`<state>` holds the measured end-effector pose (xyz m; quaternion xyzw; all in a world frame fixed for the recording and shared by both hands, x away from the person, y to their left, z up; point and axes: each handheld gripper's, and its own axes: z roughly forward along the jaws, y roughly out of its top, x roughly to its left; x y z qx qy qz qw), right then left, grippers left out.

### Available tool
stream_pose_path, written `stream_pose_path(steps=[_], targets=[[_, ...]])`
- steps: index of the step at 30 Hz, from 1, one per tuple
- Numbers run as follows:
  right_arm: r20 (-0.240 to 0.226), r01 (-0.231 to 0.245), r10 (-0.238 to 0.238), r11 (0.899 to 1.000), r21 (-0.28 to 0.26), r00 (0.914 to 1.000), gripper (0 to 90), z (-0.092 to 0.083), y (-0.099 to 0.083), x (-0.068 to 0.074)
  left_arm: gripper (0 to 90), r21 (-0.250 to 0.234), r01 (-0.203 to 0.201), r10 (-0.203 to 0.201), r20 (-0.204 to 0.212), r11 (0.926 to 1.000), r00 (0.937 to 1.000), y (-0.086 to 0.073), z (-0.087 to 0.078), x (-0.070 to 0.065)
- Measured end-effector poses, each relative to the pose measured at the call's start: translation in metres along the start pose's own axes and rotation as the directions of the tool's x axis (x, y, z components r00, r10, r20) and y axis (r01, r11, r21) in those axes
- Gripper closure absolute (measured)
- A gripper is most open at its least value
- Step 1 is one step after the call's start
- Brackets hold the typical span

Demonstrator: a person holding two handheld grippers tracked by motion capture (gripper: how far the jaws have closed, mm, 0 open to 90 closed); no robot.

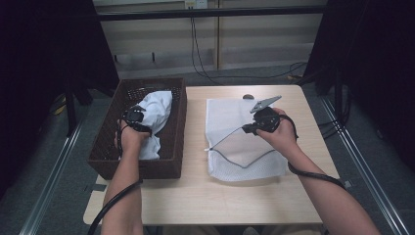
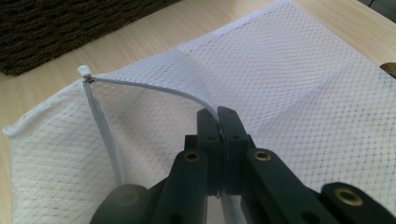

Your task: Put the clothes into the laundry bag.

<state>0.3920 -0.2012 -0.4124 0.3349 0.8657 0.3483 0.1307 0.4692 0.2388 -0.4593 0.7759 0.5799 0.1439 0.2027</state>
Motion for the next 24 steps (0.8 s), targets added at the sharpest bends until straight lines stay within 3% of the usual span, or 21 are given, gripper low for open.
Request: stream_pose_path(steps=[2, 6, 13, 24], targets=[[0.002, -0.002, 0.002, 1.000, 0.002, 1.0000, 89.2, 0.000, 0.000, -0.001, 62.6, -0.019, 0.026, -0.026, 0.017, 0.9995, 0.9995, 0.002, -0.006, 0.002], [0.000, -0.011, 0.011, 1.000, 0.001, 0.9999, 89.2, 0.000, 0.000, -0.004, 64.0, -0.045, 0.042, -0.040, 0.028, 0.9981, 0.9988, 0.012, -0.024, 0.006], [0.000, -0.008, 0.008, 1.000, -0.002, 1.0000, 89.2, 0.003, 0.001, -0.005, 64.7, -0.084, 0.033, -0.029, 0.048, 0.9959, 0.9984, 0.029, -0.061, 0.004], [0.027, -0.022, 0.022, 1.000, 0.011, 0.9994, 89.2, 0.002, 0.004, -0.009, 66.0, -0.134, 0.011, 0.002, 0.099, 0.9909, 0.9951, 0.041, -0.108, 0.006]])
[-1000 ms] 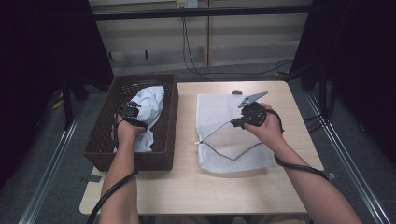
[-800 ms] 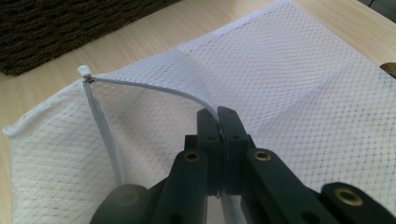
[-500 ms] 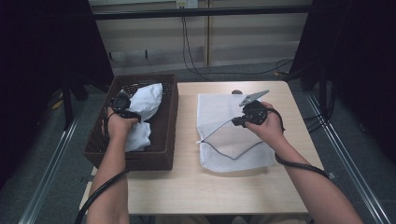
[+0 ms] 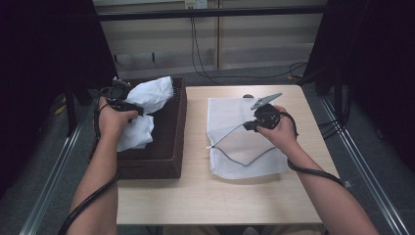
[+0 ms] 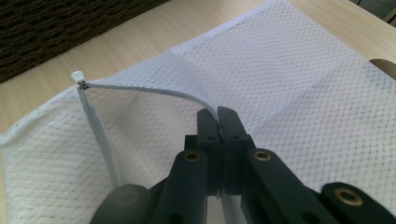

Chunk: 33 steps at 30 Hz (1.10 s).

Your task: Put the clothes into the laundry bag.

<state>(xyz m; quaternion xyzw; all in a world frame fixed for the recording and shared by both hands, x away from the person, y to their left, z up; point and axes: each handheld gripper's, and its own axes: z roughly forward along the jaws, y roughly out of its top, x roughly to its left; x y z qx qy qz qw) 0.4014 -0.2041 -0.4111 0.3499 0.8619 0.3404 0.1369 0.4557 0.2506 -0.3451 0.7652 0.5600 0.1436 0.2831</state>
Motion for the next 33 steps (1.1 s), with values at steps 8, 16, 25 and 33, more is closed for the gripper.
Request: stream_pose_path(steps=[8, 16, 25, 33], targets=[[-0.009, -0.004, 0.003, 1.000, -0.004, 1.0000, 89.2, 0.006, 0.003, 0.002, 66.1, -0.019, 0.005, -0.005, 0.010, 0.9998, 0.9999, -0.001, -0.010, 0.000], [-0.004, 0.008, -0.008, 1.000, 0.006, 1.0000, 89.2, 0.004, 0.005, 0.003, 66.1, -0.027, -0.004, 0.005, 0.034, 0.9996, 0.9994, -0.004, -0.021, 0.000], [0.036, -0.020, 0.020, 1.000, -0.001, 0.9992, 89.3, 0.004, 0.009, -0.004, 66.1, -0.087, -0.068, 0.077, 0.103, 0.9939, 0.9917, 0.013, -0.058, -0.026], [0.071, -0.044, 0.044, 0.999, 0.006, 0.9965, 89.3, 0.003, 0.009, -0.011, 66.1, -0.123, -0.126, 0.149, 0.198, 0.9844, 0.9688, 0.017, -0.073, -0.061]])
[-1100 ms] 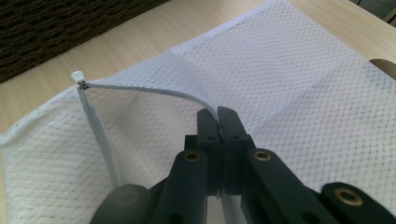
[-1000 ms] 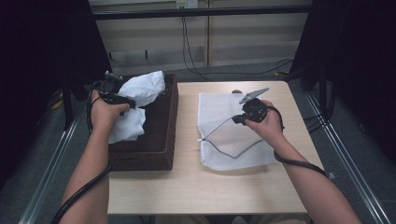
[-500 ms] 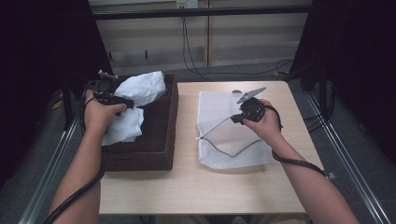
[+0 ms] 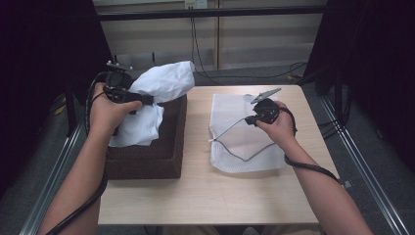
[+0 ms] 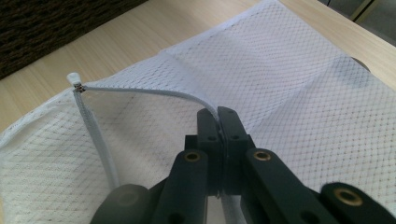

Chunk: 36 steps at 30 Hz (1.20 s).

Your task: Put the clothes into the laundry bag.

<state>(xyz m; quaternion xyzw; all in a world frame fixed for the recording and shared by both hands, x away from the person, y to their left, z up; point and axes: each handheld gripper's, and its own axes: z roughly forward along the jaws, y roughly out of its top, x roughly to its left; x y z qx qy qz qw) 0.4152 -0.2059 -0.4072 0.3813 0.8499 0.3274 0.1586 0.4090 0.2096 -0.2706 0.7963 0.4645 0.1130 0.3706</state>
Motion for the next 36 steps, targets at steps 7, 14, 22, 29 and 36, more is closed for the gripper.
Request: stream_pose_path(steps=[7, 14, 22, 29, 36], targets=[[0.019, -0.047, 0.047, 0.999, 0.003, 0.9987, 89.4, -0.002, -0.003, -0.009, 66.1, -0.003, -0.041, 0.041, 0.061, 0.9991, 0.9973, 0.006, 0.002, -0.024], [0.034, -0.066, 0.066, 0.998, -0.003, 0.9972, 89.4, -0.003, -0.002, -0.015, 66.1, -0.011, -0.096, 0.097, 0.128, 0.9953, 0.9870, 0.006, 0.005, -0.049], [0.040, -0.082, 0.082, 0.997, -0.009, 0.9958, 89.4, -0.004, -0.001, -0.018, 66.1, -0.025, -0.165, 0.166, 0.194, 0.9861, 0.9669, 0.003, 0.005, -0.080], [0.044, -0.098, 0.098, 0.995, -0.019, 0.9942, 89.4, -0.005, -0.001, -0.023, 66.1, -0.042, -0.179, 0.183, 0.270, 0.9830, 0.9452, -0.009, 0.010, -0.101], [0.035, -0.115, 0.116, 0.993, -0.032, 0.9926, 89.4, -0.010, -0.001, -0.030, 66.0, -0.031, -0.220, 0.218, 0.328, 0.9749, 0.9190, -0.024, 0.022, -0.120]])
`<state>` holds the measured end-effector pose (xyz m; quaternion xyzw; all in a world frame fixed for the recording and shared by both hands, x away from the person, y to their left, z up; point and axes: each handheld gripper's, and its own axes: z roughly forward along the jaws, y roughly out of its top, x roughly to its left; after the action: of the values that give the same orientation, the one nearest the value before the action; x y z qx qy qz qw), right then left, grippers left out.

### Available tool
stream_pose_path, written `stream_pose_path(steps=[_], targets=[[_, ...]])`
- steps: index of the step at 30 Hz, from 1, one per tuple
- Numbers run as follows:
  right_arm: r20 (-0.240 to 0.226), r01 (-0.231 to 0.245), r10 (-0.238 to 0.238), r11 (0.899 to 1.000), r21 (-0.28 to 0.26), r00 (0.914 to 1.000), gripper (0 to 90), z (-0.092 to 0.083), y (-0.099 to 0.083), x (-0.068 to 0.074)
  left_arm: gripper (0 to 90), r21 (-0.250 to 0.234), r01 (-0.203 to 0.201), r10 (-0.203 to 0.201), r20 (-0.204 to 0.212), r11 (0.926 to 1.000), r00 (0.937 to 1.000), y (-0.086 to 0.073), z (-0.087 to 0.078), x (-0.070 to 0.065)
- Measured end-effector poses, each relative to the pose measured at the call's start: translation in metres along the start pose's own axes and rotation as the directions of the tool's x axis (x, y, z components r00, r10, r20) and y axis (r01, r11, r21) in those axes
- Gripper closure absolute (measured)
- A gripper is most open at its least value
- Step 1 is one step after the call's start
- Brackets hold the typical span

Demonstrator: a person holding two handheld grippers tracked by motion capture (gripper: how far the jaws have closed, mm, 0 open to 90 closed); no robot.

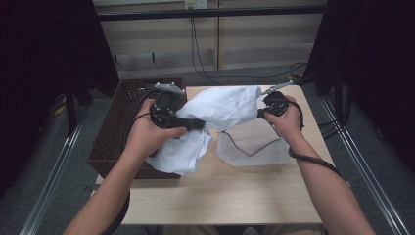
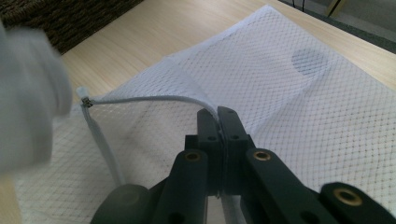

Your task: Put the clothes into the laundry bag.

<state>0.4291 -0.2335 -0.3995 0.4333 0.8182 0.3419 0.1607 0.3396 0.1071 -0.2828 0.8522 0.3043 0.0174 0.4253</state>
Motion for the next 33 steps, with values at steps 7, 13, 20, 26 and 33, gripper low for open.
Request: stream_pose_path(steps=[7, 13, 20, 26, 33], targets=[[-0.003, -0.017, 0.017, 1.000, -0.015, 0.9999, 89.4, -0.003, 0.000, -0.003, 65.9, 0.024, 0.005, -0.006, 0.045, 0.9997, 0.9990, -0.018, 0.029, -0.005], [-0.014, -0.017, 0.017, 1.000, -0.020, 0.9998, 89.4, -0.006, 0.001, -0.005, 65.9, 0.059, 0.000, -0.003, 0.048, 0.9983, 0.9988, -0.036, 0.060, -0.010], [-0.019, -0.018, 0.018, 1.000, -0.017, 0.9997, 89.4, -0.007, 0.001, -0.003, 65.9, 0.112, -0.020, 0.010, 0.091, 0.9935, 0.9958, -0.054, 0.093, -0.017], [-0.026, -0.016, 0.016, 1.000, -0.014, 0.9995, 89.4, -0.008, 0.000, 0.000, 65.9, 0.114, -0.018, 0.006, 0.108, 0.9933, 0.9941, -0.058, 0.108, -0.022], [-0.037, -0.011, 0.011, 1.000, -0.014, 0.9992, 89.5, -0.011, -0.002, 0.003, 65.9, 0.109, -0.001, -0.007, 0.075, 0.9940, 0.9972, -0.055, 0.116, -0.021]])
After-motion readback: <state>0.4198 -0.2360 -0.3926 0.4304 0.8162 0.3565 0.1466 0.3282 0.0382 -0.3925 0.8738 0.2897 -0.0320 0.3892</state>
